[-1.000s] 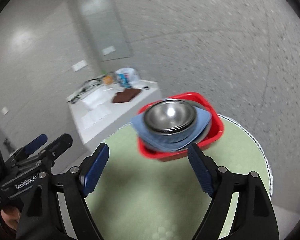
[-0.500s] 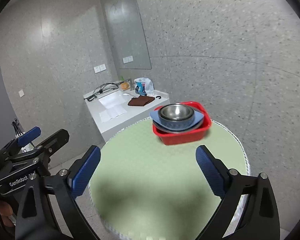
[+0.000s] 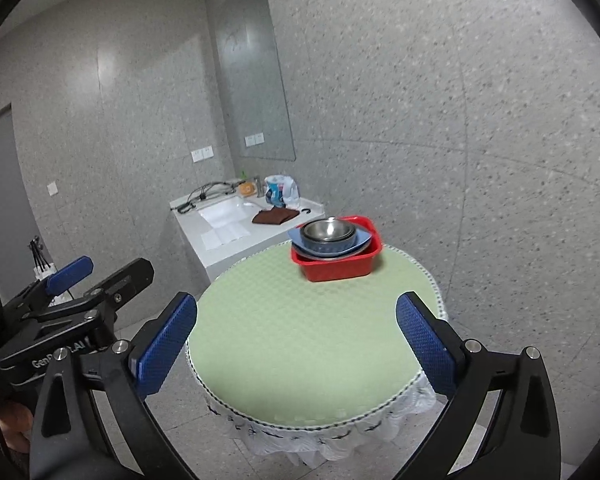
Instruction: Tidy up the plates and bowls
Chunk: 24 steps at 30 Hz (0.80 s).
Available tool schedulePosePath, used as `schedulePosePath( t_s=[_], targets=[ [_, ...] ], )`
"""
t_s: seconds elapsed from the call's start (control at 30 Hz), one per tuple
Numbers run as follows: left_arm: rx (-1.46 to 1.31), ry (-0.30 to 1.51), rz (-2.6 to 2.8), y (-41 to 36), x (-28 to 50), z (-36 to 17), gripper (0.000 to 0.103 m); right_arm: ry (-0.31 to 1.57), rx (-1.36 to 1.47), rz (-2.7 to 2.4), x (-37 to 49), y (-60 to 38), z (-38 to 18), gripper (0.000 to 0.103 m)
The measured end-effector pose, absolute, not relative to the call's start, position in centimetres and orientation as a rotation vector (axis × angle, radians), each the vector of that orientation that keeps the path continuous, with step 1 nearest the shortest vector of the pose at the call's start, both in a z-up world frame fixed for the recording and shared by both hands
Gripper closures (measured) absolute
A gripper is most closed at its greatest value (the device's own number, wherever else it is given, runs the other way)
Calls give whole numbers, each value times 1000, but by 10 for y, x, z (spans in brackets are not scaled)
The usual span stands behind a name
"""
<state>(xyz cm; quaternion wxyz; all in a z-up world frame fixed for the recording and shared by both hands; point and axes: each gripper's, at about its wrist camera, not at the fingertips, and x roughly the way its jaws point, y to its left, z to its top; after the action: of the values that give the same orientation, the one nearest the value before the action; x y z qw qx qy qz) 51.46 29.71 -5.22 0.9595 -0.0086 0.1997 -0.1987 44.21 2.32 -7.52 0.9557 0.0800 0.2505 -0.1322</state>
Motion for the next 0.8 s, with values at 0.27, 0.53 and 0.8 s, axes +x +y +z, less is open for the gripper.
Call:
schedulePosePath(
  t_s=[0.27,0.53,0.8],
  targets=[
    [-15,404,-332,268,491,-49,1,493,140,-220,413,10,-62,0],
    [-26,368,-253,245,448,-38,1,483,120,-133,389,8,-56,0],
    [-24,347,-204,228,411,-37,1,487,116,-79,373,10,-54,0]
  ],
)
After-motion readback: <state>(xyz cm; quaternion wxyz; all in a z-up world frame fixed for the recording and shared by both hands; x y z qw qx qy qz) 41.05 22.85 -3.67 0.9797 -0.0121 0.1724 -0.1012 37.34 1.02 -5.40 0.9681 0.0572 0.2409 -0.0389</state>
